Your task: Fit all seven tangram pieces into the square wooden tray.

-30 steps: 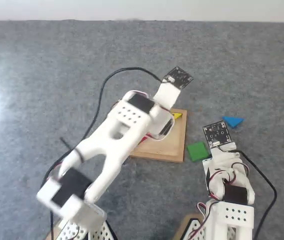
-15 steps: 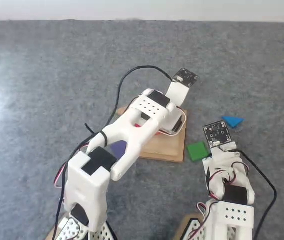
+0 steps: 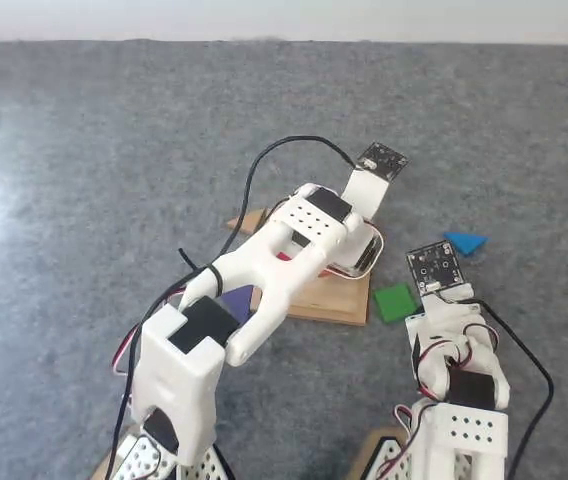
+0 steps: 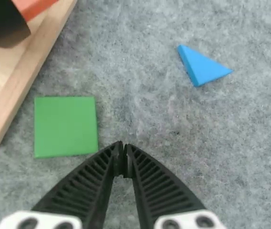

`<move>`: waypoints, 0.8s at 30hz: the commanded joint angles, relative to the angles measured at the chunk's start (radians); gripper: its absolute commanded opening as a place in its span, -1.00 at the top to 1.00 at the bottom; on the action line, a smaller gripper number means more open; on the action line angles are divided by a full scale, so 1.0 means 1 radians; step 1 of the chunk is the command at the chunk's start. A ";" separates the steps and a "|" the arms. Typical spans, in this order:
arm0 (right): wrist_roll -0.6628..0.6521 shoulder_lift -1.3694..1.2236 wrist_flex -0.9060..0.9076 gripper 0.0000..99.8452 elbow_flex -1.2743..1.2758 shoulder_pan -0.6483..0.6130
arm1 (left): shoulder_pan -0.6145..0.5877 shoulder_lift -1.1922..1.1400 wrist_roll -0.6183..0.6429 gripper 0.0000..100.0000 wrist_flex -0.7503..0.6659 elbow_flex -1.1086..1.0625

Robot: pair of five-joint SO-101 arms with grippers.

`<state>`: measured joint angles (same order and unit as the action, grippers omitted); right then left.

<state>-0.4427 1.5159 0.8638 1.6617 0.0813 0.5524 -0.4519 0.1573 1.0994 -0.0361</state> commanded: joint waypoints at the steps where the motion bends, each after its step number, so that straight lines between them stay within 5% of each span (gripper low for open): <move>1: -0.011 0.016 -0.024 0.98 -0.006 -0.001 | 0.002 0.011 0.017 0.80 0.008 0.039; 17: -0.011 0.016 -0.024 0.98 -0.006 -0.004 | -0.003 0.011 0.095 0.66 0.068 0.076; 24: -0.011 0.016 -0.022 0.98 -0.006 -0.002 | -0.109 0.044 0.095 0.67 0.074 0.094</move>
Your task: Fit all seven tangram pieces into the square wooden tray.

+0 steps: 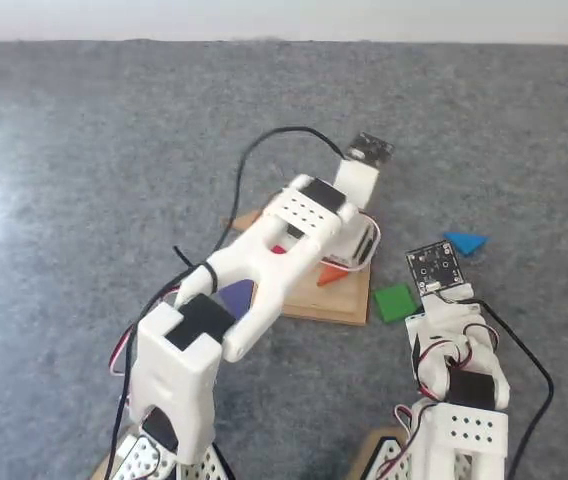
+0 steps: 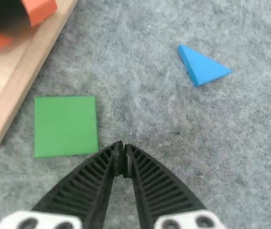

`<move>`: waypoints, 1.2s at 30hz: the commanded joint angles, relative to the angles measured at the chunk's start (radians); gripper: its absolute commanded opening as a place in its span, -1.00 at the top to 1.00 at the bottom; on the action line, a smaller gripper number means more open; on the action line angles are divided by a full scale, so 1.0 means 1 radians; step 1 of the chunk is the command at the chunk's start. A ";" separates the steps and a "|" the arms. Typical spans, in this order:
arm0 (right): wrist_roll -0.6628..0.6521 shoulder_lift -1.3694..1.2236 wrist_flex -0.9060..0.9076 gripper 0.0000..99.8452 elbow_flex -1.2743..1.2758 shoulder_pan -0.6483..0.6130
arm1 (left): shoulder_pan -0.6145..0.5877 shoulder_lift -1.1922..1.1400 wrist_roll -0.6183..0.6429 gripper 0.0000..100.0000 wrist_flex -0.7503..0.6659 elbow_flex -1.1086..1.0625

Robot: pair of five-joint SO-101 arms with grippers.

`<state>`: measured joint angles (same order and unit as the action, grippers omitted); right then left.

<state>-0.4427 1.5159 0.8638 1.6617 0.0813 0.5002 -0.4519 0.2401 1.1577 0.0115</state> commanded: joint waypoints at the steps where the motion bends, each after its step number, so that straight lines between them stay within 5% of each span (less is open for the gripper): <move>1: -0.011 0.016 -0.022 0.98 -0.006 -0.002 | -0.078 0.061 0.012 0.67 0.015 0.045; 19: -0.011 0.016 -0.018 0.98 -0.006 -0.004 | -0.084 0.244 -0.048 0.67 0.072 -0.114; 36: -0.011 0.016 -0.018 0.98 -0.006 -0.002 | -0.032 0.242 -0.046 0.67 -0.063 -0.265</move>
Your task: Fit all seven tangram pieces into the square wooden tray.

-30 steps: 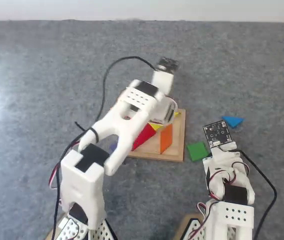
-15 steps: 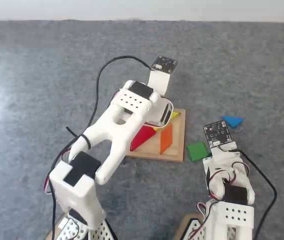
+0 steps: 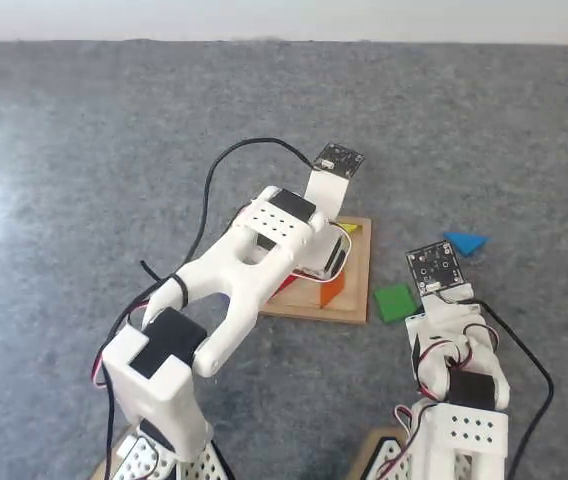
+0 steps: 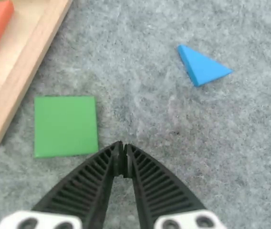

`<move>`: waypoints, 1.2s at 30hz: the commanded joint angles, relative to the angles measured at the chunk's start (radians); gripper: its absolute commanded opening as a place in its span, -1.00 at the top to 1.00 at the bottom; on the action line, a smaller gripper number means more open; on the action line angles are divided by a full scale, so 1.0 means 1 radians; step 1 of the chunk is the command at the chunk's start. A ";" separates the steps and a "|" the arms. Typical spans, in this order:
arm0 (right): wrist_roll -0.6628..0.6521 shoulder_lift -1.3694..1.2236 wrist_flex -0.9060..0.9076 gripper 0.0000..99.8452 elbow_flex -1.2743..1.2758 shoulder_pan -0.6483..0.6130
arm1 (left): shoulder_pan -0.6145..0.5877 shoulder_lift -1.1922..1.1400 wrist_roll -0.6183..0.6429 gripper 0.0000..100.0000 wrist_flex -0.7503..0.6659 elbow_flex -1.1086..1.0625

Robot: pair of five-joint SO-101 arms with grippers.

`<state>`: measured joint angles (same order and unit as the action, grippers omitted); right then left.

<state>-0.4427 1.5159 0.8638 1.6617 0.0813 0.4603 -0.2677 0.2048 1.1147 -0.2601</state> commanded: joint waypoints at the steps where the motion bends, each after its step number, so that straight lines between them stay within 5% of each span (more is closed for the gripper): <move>1: -0.011 0.016 -0.018 0.98 -0.006 -0.002 | 0.008 0.058 -0.011 0.67 -0.020 0.007; 28: -0.011 0.016 -0.019 0.98 -0.006 -0.002 | 0.104 0.055 -0.095 0.73 0.091 0.008; 36: -0.011 0.016 -0.021 0.98 -0.006 -0.002 | 0.112 -0.109 -0.095 0.73 0.124 0.102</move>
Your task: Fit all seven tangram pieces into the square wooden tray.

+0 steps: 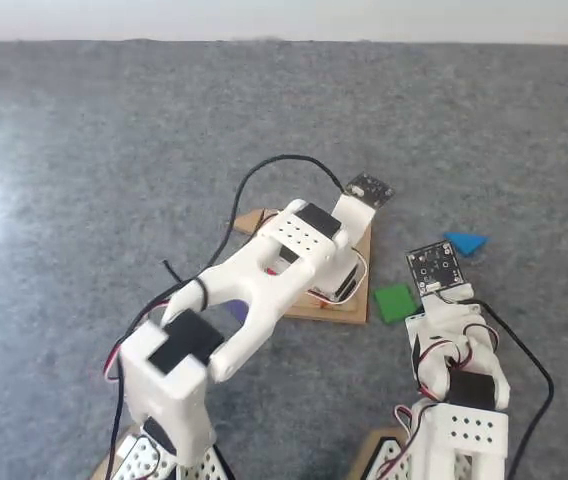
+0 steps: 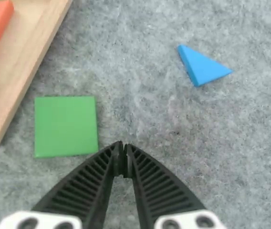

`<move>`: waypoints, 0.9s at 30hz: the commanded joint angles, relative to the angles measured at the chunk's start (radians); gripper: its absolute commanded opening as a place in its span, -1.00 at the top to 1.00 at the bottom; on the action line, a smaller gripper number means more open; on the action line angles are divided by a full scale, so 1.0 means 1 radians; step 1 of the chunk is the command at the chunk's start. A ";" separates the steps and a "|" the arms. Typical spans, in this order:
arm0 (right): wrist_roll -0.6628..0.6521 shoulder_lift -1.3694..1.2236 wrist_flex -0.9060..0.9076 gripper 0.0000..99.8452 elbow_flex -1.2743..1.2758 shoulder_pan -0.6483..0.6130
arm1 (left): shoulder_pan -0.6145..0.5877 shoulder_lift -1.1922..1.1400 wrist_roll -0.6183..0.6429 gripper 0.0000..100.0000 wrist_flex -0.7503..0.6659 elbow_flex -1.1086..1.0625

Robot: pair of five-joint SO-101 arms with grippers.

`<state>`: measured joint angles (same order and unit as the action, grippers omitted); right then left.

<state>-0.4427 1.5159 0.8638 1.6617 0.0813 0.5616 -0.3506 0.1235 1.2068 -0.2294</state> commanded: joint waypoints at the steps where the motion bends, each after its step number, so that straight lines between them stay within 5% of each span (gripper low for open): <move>1: -0.011 0.016 -0.021 0.98 -0.006 -0.002 | 0.012 -0.044 -0.014 0.73 0.046 0.094; 27: -0.011 0.016 -0.021 0.98 -0.006 -0.004 | 0.012 -0.106 -0.063 0.73 -0.081 0.268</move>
<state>-0.4427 1.5159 0.8638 1.6617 0.0813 0.5754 -0.4626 0.0713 1.1638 -0.0130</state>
